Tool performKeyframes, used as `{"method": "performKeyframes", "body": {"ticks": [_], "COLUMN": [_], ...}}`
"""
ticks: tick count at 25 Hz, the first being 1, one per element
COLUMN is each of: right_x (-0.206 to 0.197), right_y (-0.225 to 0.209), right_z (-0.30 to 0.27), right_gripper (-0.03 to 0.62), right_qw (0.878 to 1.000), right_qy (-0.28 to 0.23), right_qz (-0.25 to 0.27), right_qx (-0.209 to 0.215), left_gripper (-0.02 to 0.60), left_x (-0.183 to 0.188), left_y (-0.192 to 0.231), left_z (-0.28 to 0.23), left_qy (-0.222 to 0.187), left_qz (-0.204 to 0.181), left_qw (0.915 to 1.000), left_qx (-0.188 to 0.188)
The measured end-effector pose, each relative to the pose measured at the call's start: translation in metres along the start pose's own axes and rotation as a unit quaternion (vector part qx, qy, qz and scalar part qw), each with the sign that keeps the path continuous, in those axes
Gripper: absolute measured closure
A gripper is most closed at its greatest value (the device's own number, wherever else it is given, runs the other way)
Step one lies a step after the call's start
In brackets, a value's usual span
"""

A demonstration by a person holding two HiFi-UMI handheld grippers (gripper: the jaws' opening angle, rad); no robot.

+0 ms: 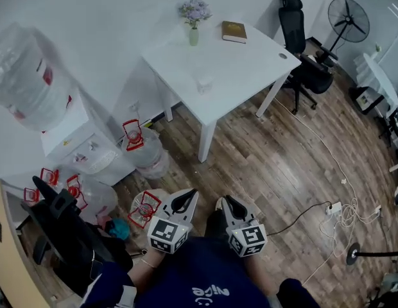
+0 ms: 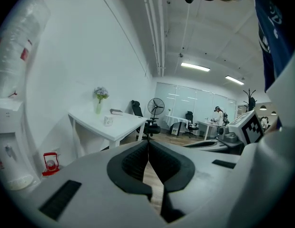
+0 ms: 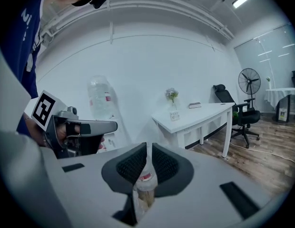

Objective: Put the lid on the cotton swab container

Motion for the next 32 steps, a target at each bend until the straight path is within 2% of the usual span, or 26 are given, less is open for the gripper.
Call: {"method": "performKeyframes", "body": {"ticks": [9,18,23,27,32], "right_x": [0.072,0.095,0.101,0.092,0.088], "right_y": [-0.094,-0.158,-0.175,-0.18,-0.175], "right_z": [-0.095,-0.143,-0.161,-0.173,-0.195], "right_gripper": [0.536,0.536,0.536,0.536,0.536], "right_qw": [0.997,0.991,0.989,0.988,0.984], "right_qy": [-0.02,-0.003,0.005,0.031,0.057], "right_qz": [0.022,0.039,0.039,0.028,0.034], "right_qx": [0.068,0.125,0.146,0.152,0.162], "left_gripper": [0.561,0.561,0.561,0.561,0.561], "left_x": [0.041,0.051,0.055,0.05,0.051], "left_y": [0.04,0.06,0.072,0.085,0.123], "left_z": [-0.105,-0.184,-0.206,-0.217,-0.226], "left_qy": [-0.004,-0.02,-0.028,-0.008,-0.015], "left_qz": [0.003,0.043,0.056,0.064,0.082], "left_qw": [0.9984,0.9935,0.9905,0.9896,0.9865], "left_qx": [0.056,0.103,0.123,0.129,0.141]}}
Point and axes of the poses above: the fingertips, and each gripper's own axes: z backward along the fingers, y to its left, x out of its top, the point moved 2 cm from there along z, backward along the fingers, and after that the axes turned 11 degrees about -x, right-handed, at the moved point
